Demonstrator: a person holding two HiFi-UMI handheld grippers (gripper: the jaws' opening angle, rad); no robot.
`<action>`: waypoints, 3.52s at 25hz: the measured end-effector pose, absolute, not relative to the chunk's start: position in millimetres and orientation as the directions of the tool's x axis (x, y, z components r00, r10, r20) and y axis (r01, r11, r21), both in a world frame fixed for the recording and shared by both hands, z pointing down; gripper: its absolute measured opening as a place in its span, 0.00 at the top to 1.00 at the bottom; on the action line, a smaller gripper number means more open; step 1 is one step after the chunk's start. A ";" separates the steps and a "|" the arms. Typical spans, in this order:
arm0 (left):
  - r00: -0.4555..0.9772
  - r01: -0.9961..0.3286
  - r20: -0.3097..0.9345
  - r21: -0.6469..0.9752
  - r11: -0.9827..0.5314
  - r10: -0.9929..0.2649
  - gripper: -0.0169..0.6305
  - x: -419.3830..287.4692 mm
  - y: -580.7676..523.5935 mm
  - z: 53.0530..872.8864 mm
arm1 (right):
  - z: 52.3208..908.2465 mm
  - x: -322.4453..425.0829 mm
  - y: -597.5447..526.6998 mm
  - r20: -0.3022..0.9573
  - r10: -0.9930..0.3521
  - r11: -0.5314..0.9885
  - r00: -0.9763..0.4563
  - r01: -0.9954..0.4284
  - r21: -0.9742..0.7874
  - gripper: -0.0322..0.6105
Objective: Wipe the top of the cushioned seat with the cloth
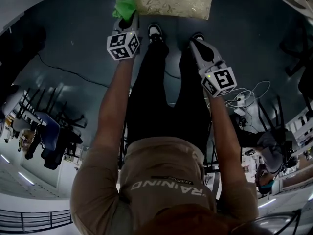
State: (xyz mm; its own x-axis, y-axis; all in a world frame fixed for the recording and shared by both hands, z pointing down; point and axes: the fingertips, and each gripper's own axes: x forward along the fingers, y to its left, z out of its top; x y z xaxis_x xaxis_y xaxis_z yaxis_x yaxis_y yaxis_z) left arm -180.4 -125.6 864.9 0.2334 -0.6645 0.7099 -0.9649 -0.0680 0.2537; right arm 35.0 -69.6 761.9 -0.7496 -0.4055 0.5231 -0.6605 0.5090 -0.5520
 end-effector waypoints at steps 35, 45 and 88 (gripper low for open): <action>0.489 -0.866 0.722 0.336 -0.370 -0.490 0.90 199.7 -118.6 877.4 | 793.8 312.3 -22.1 0.534 -0.497 0.398 -0.684 -0.726 -0.561 0.95; 0.527 -0.842 0.663 0.324 -0.430 -0.532 0.90 206.7 -72.6 737.3 | 691.7 306.9 -18.7 0.448 -0.525 0.490 -0.723 -0.688 -0.536 0.95; 0.501 -0.865 0.156 0.064 -0.497 -0.851 0.90 -109.6 214.1 172.7 | 179.3 59.4 259.6 0.112 -0.799 0.575 -0.591 -0.805 -0.144 0.95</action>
State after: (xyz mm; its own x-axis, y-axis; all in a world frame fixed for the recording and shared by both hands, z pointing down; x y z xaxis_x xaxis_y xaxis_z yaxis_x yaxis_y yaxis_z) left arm -109.6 214.1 172.7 0.5009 -0.8514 0.1556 -0.8652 -0.4973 0.0641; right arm 59.4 259.6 179.3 -0.5906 -0.7991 0.1123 -0.8053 0.5750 -0.1440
